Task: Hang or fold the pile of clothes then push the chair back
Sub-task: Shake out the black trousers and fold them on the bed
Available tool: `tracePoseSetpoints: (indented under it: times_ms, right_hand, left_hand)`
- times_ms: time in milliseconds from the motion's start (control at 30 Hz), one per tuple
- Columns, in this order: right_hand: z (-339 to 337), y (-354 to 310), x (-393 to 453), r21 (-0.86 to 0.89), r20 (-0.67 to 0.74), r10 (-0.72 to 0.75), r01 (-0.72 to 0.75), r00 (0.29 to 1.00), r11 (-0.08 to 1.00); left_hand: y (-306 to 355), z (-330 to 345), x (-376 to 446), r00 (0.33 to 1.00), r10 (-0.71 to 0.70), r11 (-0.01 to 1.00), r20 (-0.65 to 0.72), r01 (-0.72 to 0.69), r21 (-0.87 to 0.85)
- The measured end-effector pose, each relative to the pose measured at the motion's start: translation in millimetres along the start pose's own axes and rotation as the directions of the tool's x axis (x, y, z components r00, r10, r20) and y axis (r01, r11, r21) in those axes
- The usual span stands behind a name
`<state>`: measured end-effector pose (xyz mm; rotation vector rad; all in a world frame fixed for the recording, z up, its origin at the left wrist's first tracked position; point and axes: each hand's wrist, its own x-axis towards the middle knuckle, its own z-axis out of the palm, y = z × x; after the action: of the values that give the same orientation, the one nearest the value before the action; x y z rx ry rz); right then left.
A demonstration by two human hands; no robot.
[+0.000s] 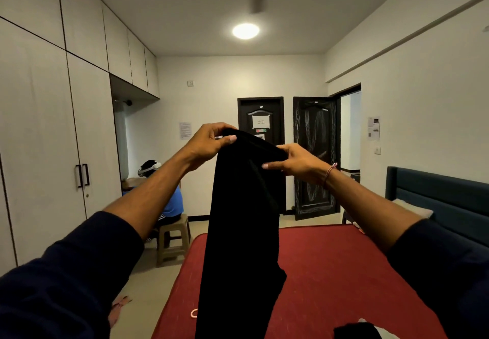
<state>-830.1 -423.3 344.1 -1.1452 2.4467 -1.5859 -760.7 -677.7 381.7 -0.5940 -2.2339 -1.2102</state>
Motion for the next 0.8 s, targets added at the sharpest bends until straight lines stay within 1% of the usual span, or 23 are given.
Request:
tracePoseSetpoints:
  times_ms: [67, 133, 200, 233, 300, 333, 367, 400, 467, 533, 600, 667, 800]
  right_hand:
    - [5, -7, 1, 0.036, -0.098, -0.098, 0.102, 0.99, 0.994]
    - [8, -18, 6, 0.113, -0.225, -0.185, 0.214, 0.957, 0.97]
    - [11, -31, 13, 0.097, -0.298, -0.238, 0.277, 0.925, 0.956]
    - [14, -38, 17, 0.075, -0.307, -0.257, 0.292, 0.916, 0.953]
    - [20, -50, 21, 0.038, -0.297, -0.291, 0.316, 0.91, 0.948]
    - [22, -54, 23, 0.033, -0.282, -0.309, 0.331, 0.908, 0.943]
    - [23, -57, 23, 0.049, -0.271, -0.318, 0.343, 0.909, 0.938]
    - [25, -60, 23, 0.077, -0.265, -0.319, 0.349, 0.91, 0.934]
    - [26, -65, 22, 0.111, -0.273, -0.31, 0.35, 0.91, 0.93]
    - [25, -68, 21, 0.12, -0.301, -0.298, 0.346, 0.906, 0.93]
    - [22, -67, 19, 0.12, -0.307, -0.293, 0.342, 0.906, 0.932]
    - [16, -63, 17, 0.122, -0.291, -0.28, 0.326, 0.915, 0.938]
    - [1, -48, 14, 0.143, -0.227, -0.238, 0.274, 0.944, 0.951]
  left_hand:
    - [-5, -10, -1, 0.999, -0.04, 0.999, -0.007, 0.04, 0.034]
    - [-6, -18, 0, 0.997, -0.074, 0.994, -0.016, 0.075, 0.078]
    - [2, -18, 2, 0.997, -0.06, 0.983, -0.042, 0.066, 0.169]
    - [10, -16, 3, 0.997, -0.029, 0.969, -0.077, 0.047, 0.242]
    - [23, -10, 6, 0.983, 0.1, 0.917, -0.153, -0.032, 0.398]
    - [29, -5, 8, 0.976, 0.159, 0.886, -0.147, -0.075, 0.457]
    - [35, -1, 10, 0.976, 0.187, 0.864, -0.115, -0.108, 0.492]
    - [38, 3, 11, 0.98, 0.187, 0.861, -0.074, -0.127, 0.492]
    - [41, 11, 13, 0.991, 0.131, 0.89, -0.012, -0.112, 0.441]
    - [36, 17, 16, 0.993, 0.107, 0.914, -0.04, -0.082, 0.397]
    - [32, 20, 19, 0.996, 0.075, 0.961, -0.053, -0.058, 0.27]
    - [31, 22, 21, 0.999, 0.053, 0.988, 0.003, -0.053, 0.142]
    - [35, 22, 23, 0.991, 0.1, 0.983, 0.092, -0.113, 0.144]
